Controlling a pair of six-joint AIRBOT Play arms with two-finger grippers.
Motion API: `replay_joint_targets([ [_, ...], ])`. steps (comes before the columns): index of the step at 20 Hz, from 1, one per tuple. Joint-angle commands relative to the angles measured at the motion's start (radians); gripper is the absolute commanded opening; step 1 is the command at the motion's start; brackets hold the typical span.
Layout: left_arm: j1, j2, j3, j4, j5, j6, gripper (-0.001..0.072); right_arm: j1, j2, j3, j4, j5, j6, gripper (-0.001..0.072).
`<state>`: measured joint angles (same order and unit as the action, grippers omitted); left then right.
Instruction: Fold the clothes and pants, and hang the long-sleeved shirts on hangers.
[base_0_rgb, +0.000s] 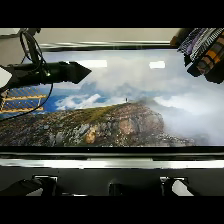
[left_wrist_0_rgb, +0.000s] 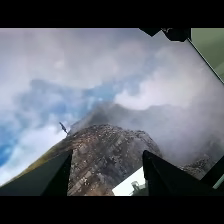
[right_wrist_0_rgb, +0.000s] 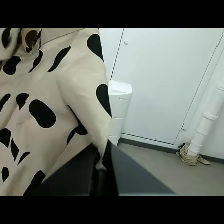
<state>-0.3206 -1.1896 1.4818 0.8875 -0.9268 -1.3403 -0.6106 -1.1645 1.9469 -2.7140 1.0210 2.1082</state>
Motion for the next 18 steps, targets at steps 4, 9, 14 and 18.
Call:
replay_joint_targets([
  [4,0.001,-0.01,0.0,0.0,0.001,0.0,0.0519,-0.195,-0.004,0.042,0.224,-0.042,-0.001,0.0031],
  [9,0.001,-0.013,0.0,0.0,0.001,-0.023,0.0519,-0.272,-0.004,0.042,0.402,0.003,-0.045,0.0035],
  [14,0.001,-0.012,0.0,0.0,0.0,-0.052,0.0519,-0.27,0.022,0.042,0.47,0.027,-0.1,0.0305],
  [18,0.001,-0.012,0.0,0.0,0.0,-0.052,0.0519,-0.27,0.095,0.042,0.468,0.032,-0.101,0.0466],
])
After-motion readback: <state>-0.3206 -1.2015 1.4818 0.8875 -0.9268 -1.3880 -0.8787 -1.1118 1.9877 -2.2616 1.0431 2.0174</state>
